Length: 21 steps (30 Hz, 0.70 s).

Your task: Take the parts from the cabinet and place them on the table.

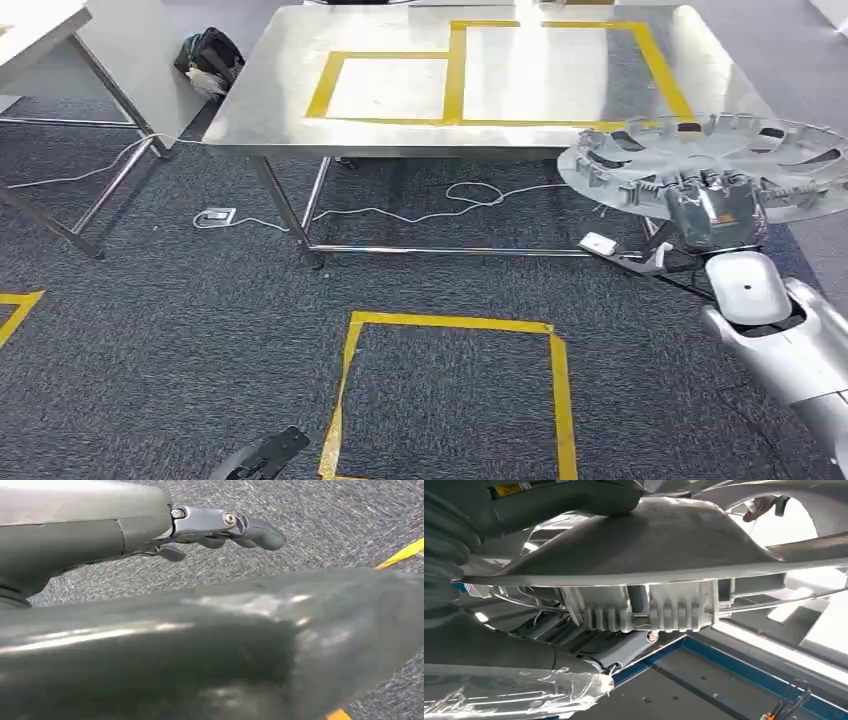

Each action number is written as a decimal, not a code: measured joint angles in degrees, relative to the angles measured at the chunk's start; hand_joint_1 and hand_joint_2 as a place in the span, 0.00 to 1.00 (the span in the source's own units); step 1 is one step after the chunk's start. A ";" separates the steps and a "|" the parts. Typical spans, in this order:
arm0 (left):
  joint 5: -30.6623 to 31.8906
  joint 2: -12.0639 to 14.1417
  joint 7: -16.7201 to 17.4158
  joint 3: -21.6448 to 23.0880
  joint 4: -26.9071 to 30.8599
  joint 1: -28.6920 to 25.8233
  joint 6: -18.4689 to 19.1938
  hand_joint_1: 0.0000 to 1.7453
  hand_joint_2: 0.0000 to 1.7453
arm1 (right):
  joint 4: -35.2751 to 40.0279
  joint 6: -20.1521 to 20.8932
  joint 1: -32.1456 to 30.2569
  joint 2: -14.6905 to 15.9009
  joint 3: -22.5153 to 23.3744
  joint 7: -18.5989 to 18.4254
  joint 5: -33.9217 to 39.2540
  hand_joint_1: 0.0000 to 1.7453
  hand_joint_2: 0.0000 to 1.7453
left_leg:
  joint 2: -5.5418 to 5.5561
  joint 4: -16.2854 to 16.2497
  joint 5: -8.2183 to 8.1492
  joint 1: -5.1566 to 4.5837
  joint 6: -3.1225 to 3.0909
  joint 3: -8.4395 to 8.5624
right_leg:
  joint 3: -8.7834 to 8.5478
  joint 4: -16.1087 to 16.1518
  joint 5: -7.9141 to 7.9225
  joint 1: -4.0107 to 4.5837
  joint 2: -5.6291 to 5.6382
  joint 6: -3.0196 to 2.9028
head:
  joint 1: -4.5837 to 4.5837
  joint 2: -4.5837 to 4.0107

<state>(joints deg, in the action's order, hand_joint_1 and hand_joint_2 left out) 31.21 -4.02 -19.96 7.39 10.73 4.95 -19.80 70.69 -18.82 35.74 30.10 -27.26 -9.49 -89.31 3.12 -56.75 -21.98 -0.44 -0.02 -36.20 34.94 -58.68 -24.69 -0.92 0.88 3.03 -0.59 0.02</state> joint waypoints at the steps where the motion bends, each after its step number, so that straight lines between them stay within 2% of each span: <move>1: 0.00 -0.07 0.00 0.00 0.00 -0.01 -0.02 0.00 0.00 | 0.00 0.02 0.24 0.02 0.00 0.07 0.02 1.00 1.00 | 0.00 0.00 0.00 0.00 0.00 0.01 | 0.00 0.00 0.00 0.00 0.00 0.00 | -0.02 0.00; 21: -0.46 -0.15 -0.26 -1.07 0.00 -0.01 0.98 0.00 0.00 | 0.42 2.07 2.37 1.44 -0.06 0.94 1.66 1.00 1.00 | 0.00 -0.01 -0.02 0.00 -0.02 -0.02 | 0.00 0.03 0.00 -0.01 -0.01 0.00 | 0.00 0.00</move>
<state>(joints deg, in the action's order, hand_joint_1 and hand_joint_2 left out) 30.75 -4.17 -20.22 6.32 10.73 4.94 -18.82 71.10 -16.74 38.11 31.54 -27.32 -8.54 -87.65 3.12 -56.76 -21.99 -0.45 -0.04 -36.22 34.93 -58.65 -24.69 -0.93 0.87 3.03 -0.59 0.02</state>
